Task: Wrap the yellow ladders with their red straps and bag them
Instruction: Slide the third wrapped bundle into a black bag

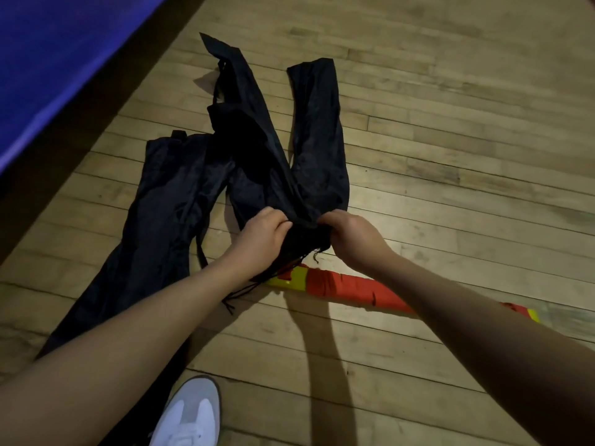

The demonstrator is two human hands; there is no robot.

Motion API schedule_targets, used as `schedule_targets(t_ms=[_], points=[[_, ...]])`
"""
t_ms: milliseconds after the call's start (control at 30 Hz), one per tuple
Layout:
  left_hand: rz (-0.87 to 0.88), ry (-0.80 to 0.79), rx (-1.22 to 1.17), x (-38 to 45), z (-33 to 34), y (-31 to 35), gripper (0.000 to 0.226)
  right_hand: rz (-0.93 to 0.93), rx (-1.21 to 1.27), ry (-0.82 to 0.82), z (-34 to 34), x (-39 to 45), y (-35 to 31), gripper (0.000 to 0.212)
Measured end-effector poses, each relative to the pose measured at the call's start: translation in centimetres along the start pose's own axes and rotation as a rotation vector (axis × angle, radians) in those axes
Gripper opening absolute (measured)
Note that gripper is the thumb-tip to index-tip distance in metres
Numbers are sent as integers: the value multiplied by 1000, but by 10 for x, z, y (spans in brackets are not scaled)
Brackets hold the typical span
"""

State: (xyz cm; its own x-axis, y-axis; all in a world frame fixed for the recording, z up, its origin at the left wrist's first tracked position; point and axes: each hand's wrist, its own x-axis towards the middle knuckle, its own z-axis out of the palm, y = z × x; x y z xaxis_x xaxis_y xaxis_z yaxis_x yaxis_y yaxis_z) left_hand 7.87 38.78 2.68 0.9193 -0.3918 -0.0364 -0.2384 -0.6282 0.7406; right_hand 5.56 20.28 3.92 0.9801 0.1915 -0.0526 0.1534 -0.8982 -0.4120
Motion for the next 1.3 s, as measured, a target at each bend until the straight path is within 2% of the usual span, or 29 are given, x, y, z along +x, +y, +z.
schedule_targets(t_ms=[67, 133, 233, 300, 433, 533, 600, 700, 767, 967, 1133, 1300], points=[[-6, -31, -20, -2, 3, 4, 13, 99, 128, 39, 2, -3, 2, 36], [83, -108, 29, -5, 7, 7, 23, 157, 242, 102, 5, -5, 7, 35], [220, -185, 148, -7, 9, 2, 26, 157, 269, 139, 15, -10, 13, 32], [243, -167, 244, -6, 8, -5, 25, 166, 290, 137, 21, -16, 14, 32], [191, -124, 389, -6, 2, -16, 33, 131, 308, 88, 35, -17, 9, 31], [85, -99, 381, -7, -1, -19, 40, 133, 374, 94, 41, -14, 2, 26], [25, -99, 385, -6, -5, -20, 49, 129, 322, 7, 47, -15, 5, 35], [-10, -152, 423, -1, -13, -26, 58, 174, 28, -267, 61, -24, 17, 59], [-8, -169, 369, 0, -15, -29, 59, 166, -83, -367, 69, -32, 22, 69], [-59, -120, 230, 4, -18, -28, 51, 35, -253, -346, 85, -33, 22, 59], [-64, -113, 246, 11, -22, -20, 49, -53, -119, -343, 68, -42, 24, 66], [-111, -197, 273, 12, -24, -11, 50, -183, -74, -310, 48, -62, 20, 64]])
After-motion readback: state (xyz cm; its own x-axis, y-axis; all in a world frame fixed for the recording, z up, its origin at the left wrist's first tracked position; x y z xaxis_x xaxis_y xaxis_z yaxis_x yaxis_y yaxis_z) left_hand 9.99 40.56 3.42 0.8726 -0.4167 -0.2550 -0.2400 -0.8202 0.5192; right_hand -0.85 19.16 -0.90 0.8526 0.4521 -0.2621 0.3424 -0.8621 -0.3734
